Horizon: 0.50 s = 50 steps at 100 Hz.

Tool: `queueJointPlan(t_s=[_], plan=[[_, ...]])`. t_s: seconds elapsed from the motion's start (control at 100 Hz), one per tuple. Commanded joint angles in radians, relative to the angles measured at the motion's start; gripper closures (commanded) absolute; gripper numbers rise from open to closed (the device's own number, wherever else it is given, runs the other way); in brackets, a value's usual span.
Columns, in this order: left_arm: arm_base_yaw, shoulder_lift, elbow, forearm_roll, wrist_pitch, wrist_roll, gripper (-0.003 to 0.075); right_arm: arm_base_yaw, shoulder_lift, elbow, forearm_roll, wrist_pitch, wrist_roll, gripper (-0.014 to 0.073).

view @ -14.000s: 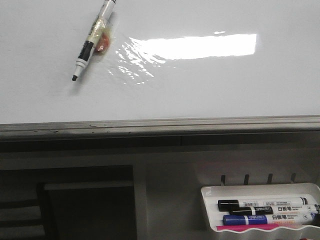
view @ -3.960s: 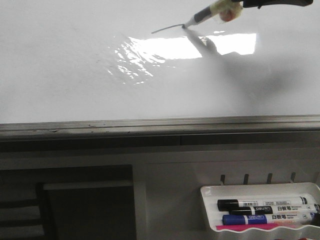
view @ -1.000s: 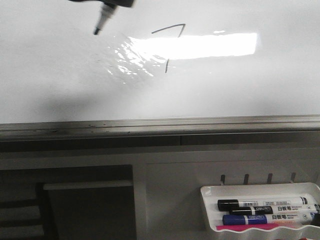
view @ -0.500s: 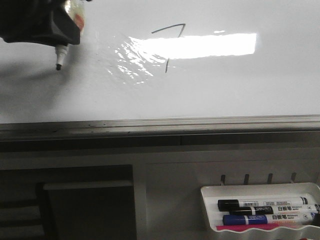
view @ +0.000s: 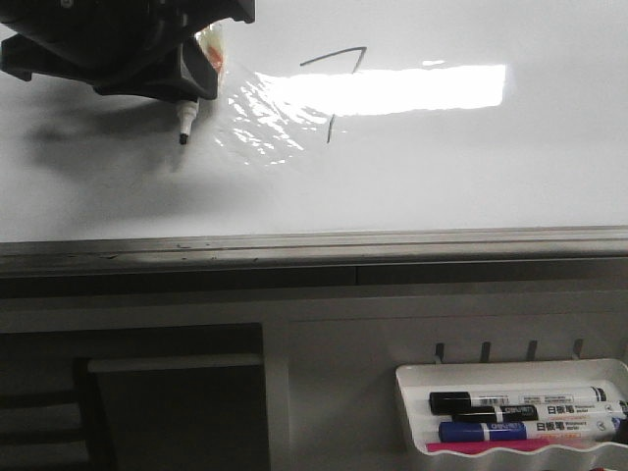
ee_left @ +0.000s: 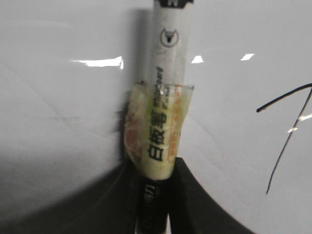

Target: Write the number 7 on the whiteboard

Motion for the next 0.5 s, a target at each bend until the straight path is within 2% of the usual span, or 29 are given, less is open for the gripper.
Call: queueJointPlan(t_s=[0.0, 0.08, 0.15, 0.2, 0.32, 0.37, 0.42, 0.49], plan=[[0.001, -0.015, -0.032, 0.006, -0.018, -0.009, 0.074, -0.007, -0.009, -0.025, 0.053, -0.038, -0.006, 0.0084], [0.001, -0.015, -0.032, 0.006, -0.018, -0.009, 0.0725, -0.007, -0.009, -0.025, 0.053, -0.039, -0.006, 0.0084], [0.001, -0.015, -0.032, 0.006, -0.01, -0.009, 0.0654, -0.007, -0.009, -0.025, 0.053, -0.04, -0.006, 0.0084], [0.001, -0.015, -0.032, 0.006, -0.01, -0.009, 0.057, -0.007, -0.009, -0.025, 0.053, -0.04, -0.006, 0.0084], [0.001, -0.015, -0.032, 0.006, -0.01, -0.009, 0.0288, -0.007, -0.009, -0.025, 0.053, -0.04, -0.006, 0.0084], [0.001, -0.022, -0.032, 0.006, -0.016, -0.009, 0.0212, -0.007, -0.009, -0.025, 0.057, -0.04, -0.006, 0.0084], [0.001, -0.033, -0.032, 0.006, -0.024, -0.004, 0.0181, -0.007, -0.009, -0.025, 0.065, -0.04, -0.006, 0.0084], [0.001, -0.061, -0.032, 0.008, -0.039, 0.022, 0.0192, -0.007, -0.009, -0.025, 0.098, -0.046, -0.006, 0.0084]])
